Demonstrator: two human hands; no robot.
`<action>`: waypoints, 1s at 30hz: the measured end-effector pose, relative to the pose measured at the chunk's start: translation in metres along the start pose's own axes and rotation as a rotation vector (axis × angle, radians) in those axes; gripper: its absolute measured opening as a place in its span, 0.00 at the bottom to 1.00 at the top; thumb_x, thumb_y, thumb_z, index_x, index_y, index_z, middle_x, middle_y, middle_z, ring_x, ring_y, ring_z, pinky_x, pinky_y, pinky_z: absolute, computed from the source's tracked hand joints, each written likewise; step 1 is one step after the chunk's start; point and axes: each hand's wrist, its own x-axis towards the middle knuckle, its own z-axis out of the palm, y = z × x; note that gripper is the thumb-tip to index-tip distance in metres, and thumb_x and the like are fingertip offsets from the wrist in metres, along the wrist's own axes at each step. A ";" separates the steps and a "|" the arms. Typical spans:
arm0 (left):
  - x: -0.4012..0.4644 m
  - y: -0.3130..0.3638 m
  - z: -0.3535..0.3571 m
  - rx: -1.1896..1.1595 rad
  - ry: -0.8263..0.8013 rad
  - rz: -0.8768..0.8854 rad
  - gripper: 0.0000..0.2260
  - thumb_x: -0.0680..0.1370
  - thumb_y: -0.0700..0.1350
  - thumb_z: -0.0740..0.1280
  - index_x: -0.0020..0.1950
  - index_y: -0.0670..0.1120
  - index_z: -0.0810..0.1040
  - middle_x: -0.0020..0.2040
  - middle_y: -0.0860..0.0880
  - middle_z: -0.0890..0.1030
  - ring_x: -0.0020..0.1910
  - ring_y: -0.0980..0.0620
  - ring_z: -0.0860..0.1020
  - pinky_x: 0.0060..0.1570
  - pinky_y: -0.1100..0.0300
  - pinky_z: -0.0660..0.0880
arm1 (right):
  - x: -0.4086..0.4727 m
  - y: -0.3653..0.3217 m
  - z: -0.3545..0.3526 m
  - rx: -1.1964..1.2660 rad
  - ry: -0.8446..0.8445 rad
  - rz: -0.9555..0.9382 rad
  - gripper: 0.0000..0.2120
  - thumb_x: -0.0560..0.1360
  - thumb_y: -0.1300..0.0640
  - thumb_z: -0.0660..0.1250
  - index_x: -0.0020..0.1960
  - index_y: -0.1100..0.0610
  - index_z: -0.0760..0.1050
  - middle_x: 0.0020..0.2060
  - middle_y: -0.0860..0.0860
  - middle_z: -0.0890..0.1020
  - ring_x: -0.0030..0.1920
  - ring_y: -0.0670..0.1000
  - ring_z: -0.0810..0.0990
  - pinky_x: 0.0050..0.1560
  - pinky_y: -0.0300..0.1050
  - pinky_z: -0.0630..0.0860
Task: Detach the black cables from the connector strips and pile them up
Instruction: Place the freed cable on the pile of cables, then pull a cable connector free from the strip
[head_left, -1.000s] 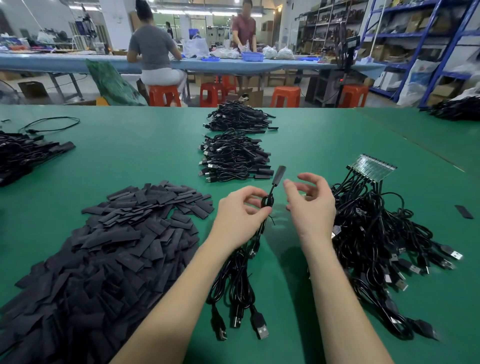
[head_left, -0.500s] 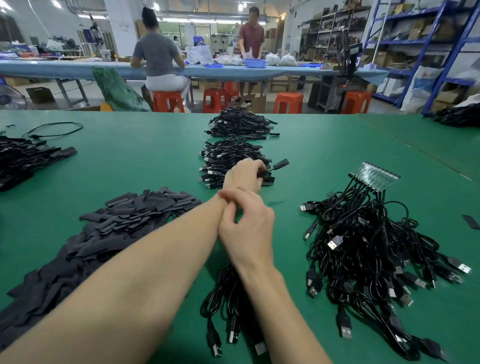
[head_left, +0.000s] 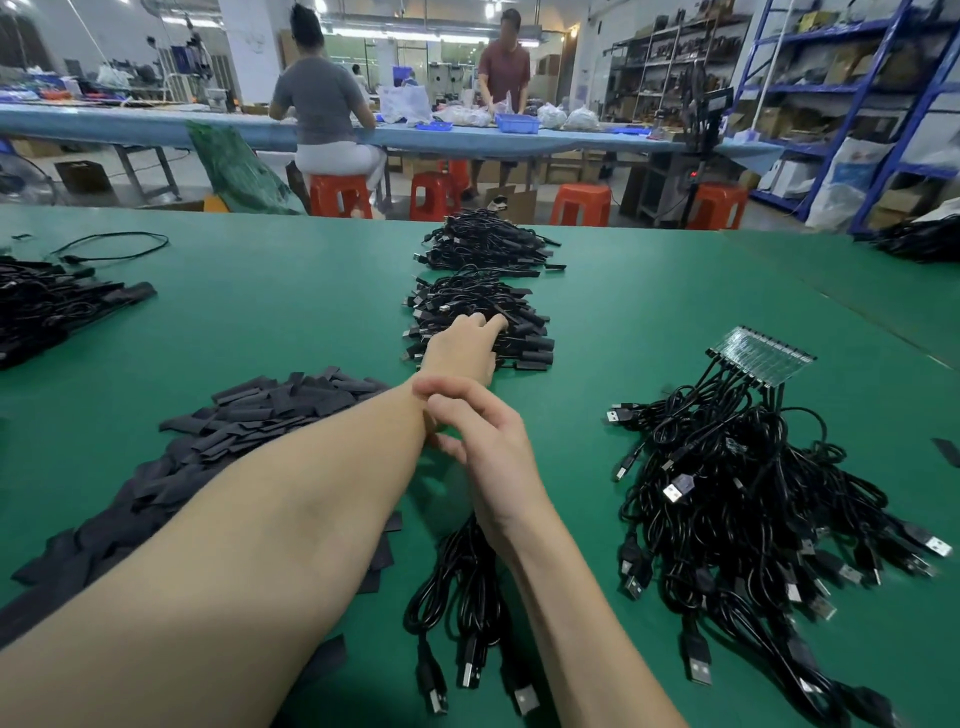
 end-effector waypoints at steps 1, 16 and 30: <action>-0.001 -0.002 -0.002 0.034 -0.032 -0.020 0.17 0.78 0.42 0.68 0.67 0.48 0.72 0.57 0.45 0.77 0.55 0.42 0.78 0.49 0.48 0.78 | 0.000 0.000 -0.002 -0.007 0.003 0.027 0.08 0.70 0.55 0.68 0.45 0.50 0.85 0.44 0.45 0.85 0.46 0.43 0.80 0.57 0.47 0.78; -0.103 0.017 -0.036 -0.251 -0.326 -0.431 0.07 0.78 0.54 0.66 0.53 0.54 0.79 0.53 0.49 0.82 0.46 0.51 0.78 0.46 0.61 0.70 | 0.009 -0.018 -0.072 -1.019 0.166 0.332 0.08 0.72 0.45 0.72 0.43 0.49 0.82 0.41 0.46 0.85 0.45 0.48 0.82 0.46 0.42 0.75; -0.114 0.011 -0.060 -0.854 -0.188 -0.576 0.05 0.79 0.47 0.70 0.51 0.45 0.82 0.48 0.46 0.85 0.41 0.52 0.82 0.46 0.57 0.80 | 0.001 -0.018 -0.070 -0.448 0.131 0.401 0.03 0.71 0.55 0.78 0.45 0.51 0.86 0.39 0.47 0.86 0.36 0.47 0.73 0.29 0.37 0.66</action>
